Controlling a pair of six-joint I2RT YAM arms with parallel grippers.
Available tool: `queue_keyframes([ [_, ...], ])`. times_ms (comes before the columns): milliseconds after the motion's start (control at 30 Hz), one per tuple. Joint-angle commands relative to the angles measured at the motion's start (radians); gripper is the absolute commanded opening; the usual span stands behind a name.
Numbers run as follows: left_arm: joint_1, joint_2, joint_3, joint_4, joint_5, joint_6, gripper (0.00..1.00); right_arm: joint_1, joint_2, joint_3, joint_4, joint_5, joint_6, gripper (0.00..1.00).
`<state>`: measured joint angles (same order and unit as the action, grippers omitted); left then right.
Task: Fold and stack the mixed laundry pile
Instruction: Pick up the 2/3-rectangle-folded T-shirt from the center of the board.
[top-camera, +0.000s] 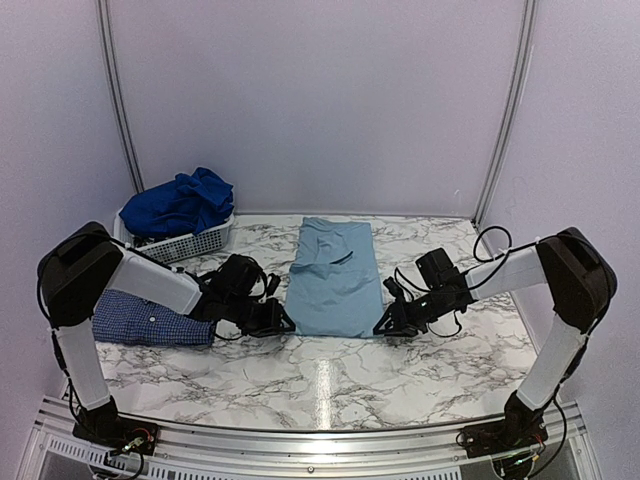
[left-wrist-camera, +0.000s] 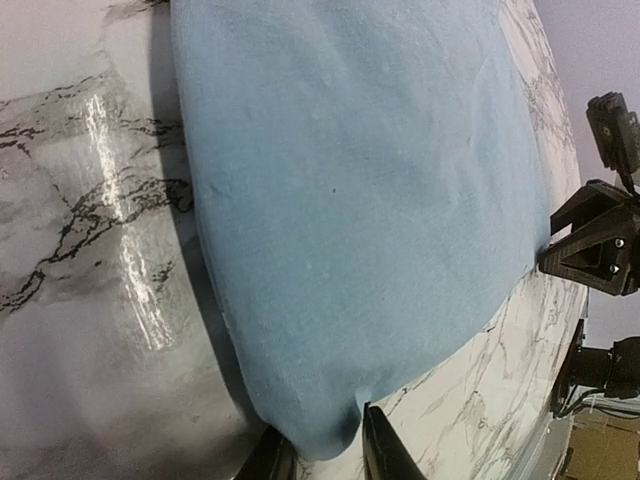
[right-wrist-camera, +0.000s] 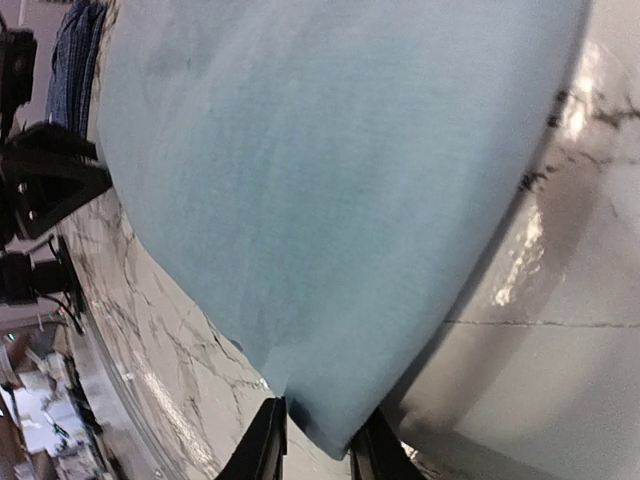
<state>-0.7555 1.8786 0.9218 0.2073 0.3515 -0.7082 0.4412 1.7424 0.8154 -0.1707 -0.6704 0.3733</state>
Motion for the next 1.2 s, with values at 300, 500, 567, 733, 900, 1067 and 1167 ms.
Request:
queue_keyframes([
  [300,-0.049,-0.06,-0.087,-0.043,-0.017,-0.013,0.0,0.044,-0.055,-0.054,-0.063,0.065,0.014,0.0],
  [500,-0.116,-0.176,-0.176,-0.069,-0.046,-0.052,0.0,0.093,-0.2,-0.148,-0.108,0.075,0.067,0.0],
  [567,-0.154,-0.223,-0.201,-0.089,-0.053,-0.068,0.0,0.131,-0.262,-0.186,-0.116,0.079,0.101,0.0],
  [733,-0.278,-0.376,-0.246,-0.171,-0.079,-0.14,0.0,0.238,-0.462,-0.241,-0.199,0.098,0.247,0.0],
  [900,-0.313,-0.532,-0.214,-0.322,-0.133,-0.179,0.0,0.262,-0.645,-0.195,-0.306,0.14,0.347,0.0],
  [1067,-0.253,-0.492,-0.047,-0.447,-0.169,-0.103,0.0,0.222,-0.508,-0.015,-0.376,0.169,0.23,0.0],
  [1167,-0.185,-0.431,0.028,-0.463,-0.156,-0.057,0.0,0.15,-0.394,0.112,-0.397,0.169,0.141,0.0],
])
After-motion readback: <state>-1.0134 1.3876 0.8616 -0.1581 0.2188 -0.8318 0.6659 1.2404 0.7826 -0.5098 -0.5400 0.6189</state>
